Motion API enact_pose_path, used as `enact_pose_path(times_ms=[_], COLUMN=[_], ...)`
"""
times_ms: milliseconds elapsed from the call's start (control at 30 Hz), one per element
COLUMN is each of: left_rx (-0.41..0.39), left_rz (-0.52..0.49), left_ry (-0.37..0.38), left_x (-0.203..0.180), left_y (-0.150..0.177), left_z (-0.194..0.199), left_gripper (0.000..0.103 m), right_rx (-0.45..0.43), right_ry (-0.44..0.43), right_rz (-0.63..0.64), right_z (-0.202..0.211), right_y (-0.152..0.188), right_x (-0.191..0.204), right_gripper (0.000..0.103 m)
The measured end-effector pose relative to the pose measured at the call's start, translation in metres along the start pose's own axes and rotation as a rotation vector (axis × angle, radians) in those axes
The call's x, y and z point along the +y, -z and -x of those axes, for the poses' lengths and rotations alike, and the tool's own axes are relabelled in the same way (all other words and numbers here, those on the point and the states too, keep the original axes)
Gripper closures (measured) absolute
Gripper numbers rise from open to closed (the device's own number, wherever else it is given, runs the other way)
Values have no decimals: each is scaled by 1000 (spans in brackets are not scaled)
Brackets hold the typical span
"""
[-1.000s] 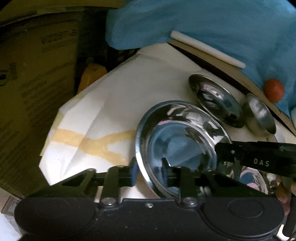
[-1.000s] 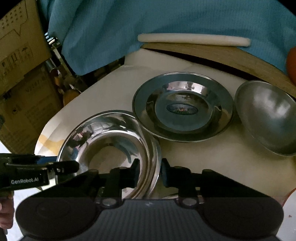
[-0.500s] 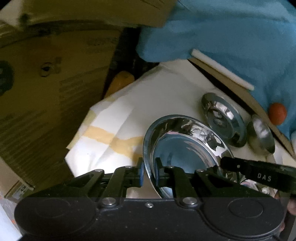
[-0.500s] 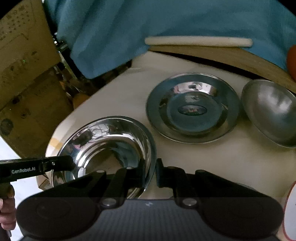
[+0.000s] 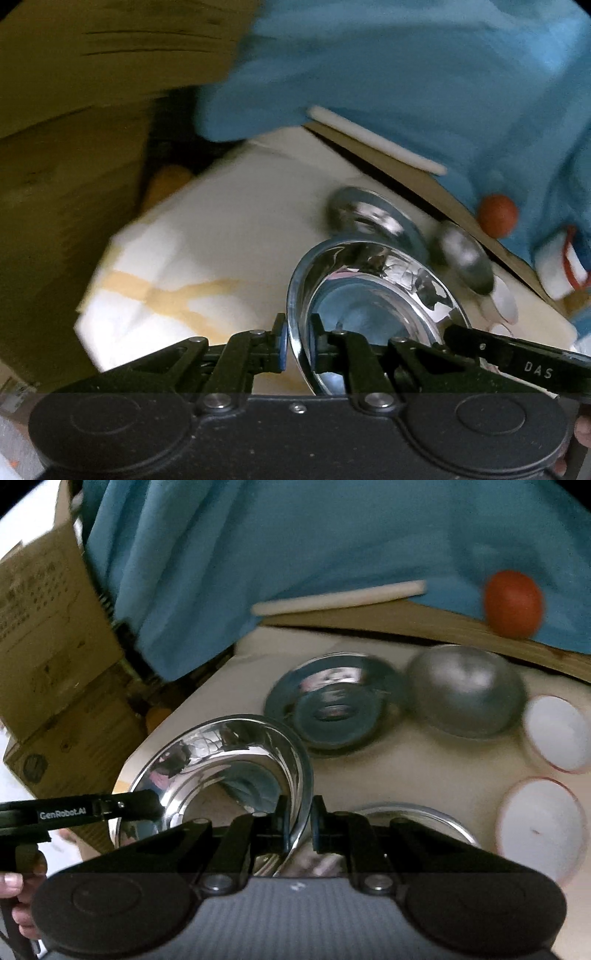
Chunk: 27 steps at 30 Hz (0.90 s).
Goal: Organize plates and bowls
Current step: 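Lift the large steel plate with both grippers and lower it onto the other large plate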
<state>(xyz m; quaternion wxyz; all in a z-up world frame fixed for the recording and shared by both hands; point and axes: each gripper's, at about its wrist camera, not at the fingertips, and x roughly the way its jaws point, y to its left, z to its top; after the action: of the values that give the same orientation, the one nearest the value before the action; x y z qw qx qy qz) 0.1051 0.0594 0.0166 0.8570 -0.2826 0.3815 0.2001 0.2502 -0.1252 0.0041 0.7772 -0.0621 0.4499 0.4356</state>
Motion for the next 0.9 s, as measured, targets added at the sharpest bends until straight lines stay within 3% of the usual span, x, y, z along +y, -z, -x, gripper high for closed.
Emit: enact_pose_path(times_ms=[300,533,900], left_rx=[90,142,179], left_rz=[-155,-240,-296], left_ry=[116,123,106], left_x=[-57,-82,-89], left_y=[14,23,34], left_z=[-32,-52,-66], left_gripper=[92,92,92], right_rx=[-18,-6,23], right_ry=[103,142,177], right_rz=[-125,-208,-196], right_z=[45,60,55], right_y=[30,53,58], right_x=[-48,-72,-75], right_gripper=[89,89,88])
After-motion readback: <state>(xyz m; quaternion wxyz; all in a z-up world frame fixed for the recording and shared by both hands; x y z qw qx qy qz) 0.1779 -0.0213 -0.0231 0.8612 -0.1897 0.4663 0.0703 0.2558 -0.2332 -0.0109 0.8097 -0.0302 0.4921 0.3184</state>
